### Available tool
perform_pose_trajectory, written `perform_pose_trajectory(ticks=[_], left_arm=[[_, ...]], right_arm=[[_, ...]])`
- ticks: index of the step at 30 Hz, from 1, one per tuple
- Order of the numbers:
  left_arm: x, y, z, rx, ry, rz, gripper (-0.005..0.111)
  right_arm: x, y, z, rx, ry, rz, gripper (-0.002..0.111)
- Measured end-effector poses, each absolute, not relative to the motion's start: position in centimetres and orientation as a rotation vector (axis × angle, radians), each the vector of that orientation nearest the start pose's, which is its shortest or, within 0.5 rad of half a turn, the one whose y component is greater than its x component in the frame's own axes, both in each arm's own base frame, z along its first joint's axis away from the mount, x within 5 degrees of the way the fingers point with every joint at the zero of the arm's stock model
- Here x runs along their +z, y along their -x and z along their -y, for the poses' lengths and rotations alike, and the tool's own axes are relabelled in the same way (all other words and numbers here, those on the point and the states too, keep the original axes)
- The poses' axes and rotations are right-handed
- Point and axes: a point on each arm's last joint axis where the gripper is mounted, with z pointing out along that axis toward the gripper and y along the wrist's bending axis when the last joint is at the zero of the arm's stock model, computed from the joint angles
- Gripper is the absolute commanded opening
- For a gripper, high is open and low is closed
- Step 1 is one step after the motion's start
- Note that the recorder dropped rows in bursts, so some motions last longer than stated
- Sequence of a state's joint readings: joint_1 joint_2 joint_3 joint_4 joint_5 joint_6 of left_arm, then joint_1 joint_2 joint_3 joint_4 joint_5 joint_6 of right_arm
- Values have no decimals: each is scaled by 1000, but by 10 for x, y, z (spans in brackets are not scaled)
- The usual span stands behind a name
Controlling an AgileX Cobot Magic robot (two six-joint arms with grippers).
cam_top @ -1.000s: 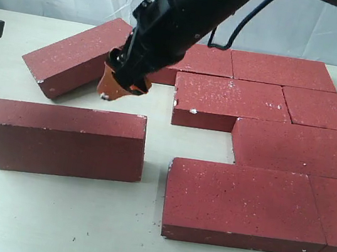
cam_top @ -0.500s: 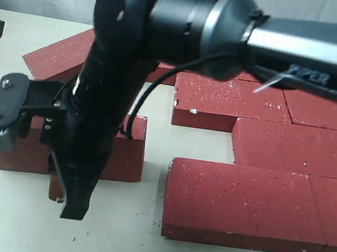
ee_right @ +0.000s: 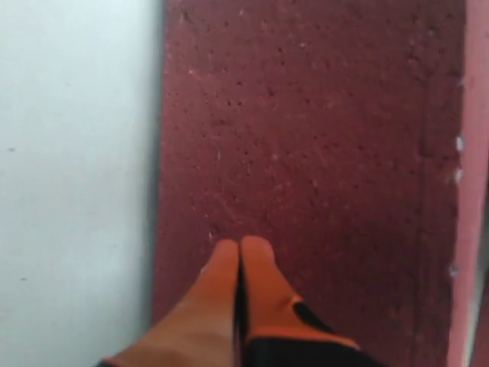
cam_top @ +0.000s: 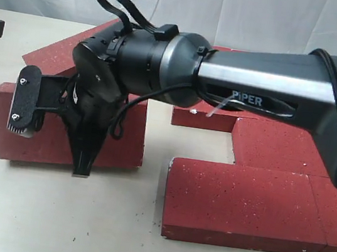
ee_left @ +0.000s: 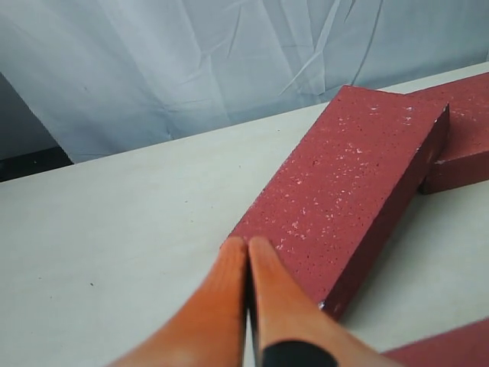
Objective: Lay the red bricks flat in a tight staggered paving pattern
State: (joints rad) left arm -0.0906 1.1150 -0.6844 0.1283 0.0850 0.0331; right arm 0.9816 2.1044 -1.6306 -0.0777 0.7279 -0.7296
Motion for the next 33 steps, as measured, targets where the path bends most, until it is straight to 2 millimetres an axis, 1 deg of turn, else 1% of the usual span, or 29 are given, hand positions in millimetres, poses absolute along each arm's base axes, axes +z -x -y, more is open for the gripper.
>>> perform_pose_trajectory(ticks=[3,5,8,11,14,16,17,19,21,23,25,28,33], left_arm=[[292,-236,21,56,-244,-1981,0],[292,-236,21,56,-244,-1981,0],[292,-236,21,57,-246,-1979,0],[290,-236,16,96,-267,-1982,0],[279,-234,5,143,-256,-2020,0],[269,-234,-5,170,-220,-2060,0],[264,-235,-9,179,-204,-2078,0],[252,-238,-18,182,-147,-2122,0],[240,-244,-23,168,-97,-2164,0],[226,-250,-26,152,-66,-2219,0],[210,-255,-27,143,-61,-2280,0],[193,-261,-28,139,-63,-2379,0],[176,-272,-30,132,-54,-2521,0]], right_arm=[[193,-270,-374,-84,1999,-1716,-1],[197,-279,-367,-89,1961,-1757,-1],[211,-290,-353,-53,1895,-1854,-1],[236,-298,-329,54,1785,-1997,-1],[264,-308,-296,204,1599,-2128,-1],[272,-314,-271,287,1463,-2199,-1],[272,-318,-259,304,1404,-2221,-1],[265,-322,-238,331,1285,-2260,-1],[248,-323,-226,363,1180,-2304,-1],[230,-322,-219,381,1111,-2340,-1],[209,-321,-217,375,1090,-2358,-1],[187,-324,-216,355,1079,-2371,-1],[171,-336,-219,304,1032,-2325,-1]])
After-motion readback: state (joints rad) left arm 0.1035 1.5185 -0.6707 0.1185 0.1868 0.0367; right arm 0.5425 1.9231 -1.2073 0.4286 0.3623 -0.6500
